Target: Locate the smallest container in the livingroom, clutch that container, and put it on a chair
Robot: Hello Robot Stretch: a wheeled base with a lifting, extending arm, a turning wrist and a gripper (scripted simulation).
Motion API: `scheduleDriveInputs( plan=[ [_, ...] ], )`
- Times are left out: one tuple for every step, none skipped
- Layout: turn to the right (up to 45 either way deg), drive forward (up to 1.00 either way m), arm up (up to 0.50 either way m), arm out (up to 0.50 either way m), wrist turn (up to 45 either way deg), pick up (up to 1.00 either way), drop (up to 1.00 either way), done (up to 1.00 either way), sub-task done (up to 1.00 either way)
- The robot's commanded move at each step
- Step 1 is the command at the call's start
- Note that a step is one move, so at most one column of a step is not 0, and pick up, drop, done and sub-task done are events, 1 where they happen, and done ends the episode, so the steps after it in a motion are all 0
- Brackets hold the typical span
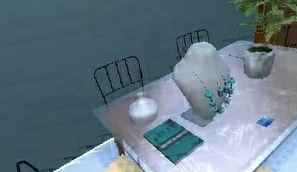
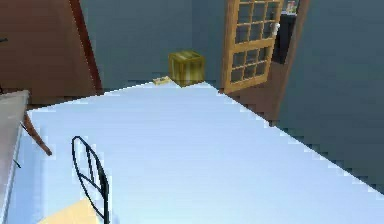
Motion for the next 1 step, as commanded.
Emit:
scheduleDriveInputs(
  plan=[
    [24.0,0.00,0.00,0.00,0.0,0.00,0.00,0.00,0.00]
  ],
)
